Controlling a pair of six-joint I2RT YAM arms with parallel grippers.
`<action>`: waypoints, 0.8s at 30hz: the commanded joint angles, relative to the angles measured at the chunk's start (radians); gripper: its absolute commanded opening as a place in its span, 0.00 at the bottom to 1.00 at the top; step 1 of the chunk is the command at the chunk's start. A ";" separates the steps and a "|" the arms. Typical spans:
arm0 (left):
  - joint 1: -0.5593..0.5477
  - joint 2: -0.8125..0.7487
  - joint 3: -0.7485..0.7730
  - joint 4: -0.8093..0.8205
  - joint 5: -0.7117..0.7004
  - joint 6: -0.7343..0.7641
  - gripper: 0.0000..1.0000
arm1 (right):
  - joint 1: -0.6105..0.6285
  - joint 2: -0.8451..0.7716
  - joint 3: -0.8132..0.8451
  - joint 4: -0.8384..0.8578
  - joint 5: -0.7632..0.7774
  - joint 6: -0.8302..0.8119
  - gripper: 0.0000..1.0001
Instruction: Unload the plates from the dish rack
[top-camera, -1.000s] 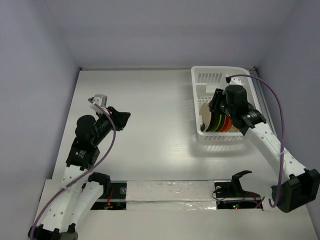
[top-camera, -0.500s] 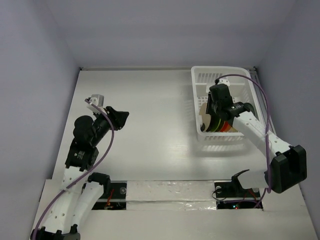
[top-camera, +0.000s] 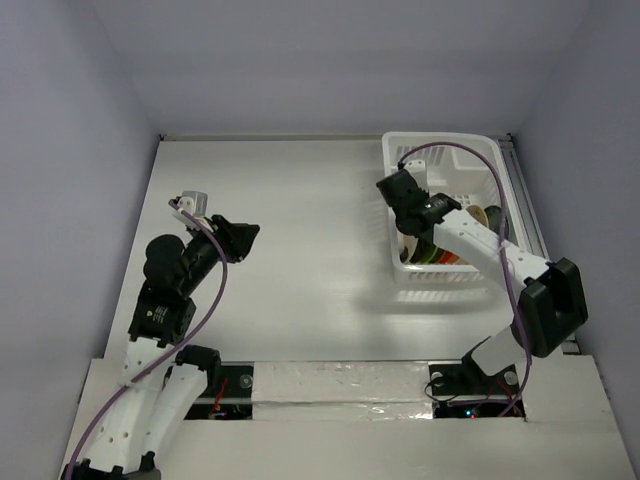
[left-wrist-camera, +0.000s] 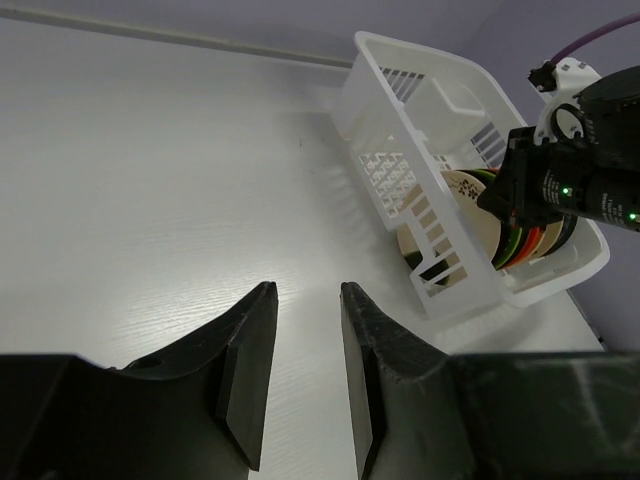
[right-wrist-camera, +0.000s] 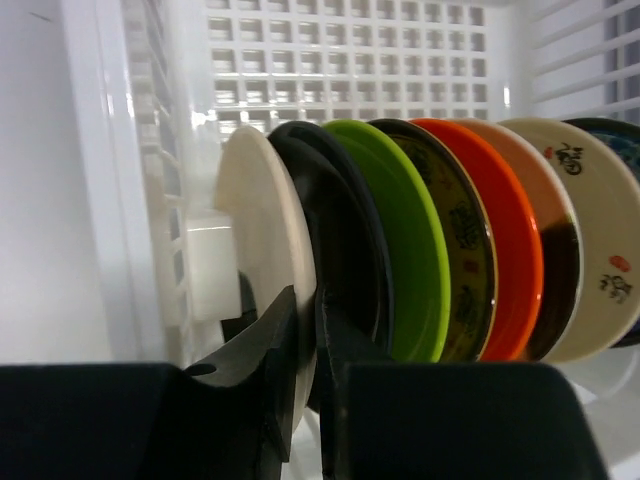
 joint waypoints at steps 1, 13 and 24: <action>0.006 -0.022 0.043 0.048 0.015 0.003 0.29 | 0.028 0.045 0.079 -0.065 0.120 0.025 0.04; -0.021 -0.039 0.047 0.037 -0.008 0.006 0.30 | 0.094 -0.009 0.196 -0.142 0.290 0.011 0.00; -0.021 -0.045 0.054 0.016 -0.054 0.009 0.31 | 0.183 -0.124 0.395 -0.297 0.404 0.048 0.00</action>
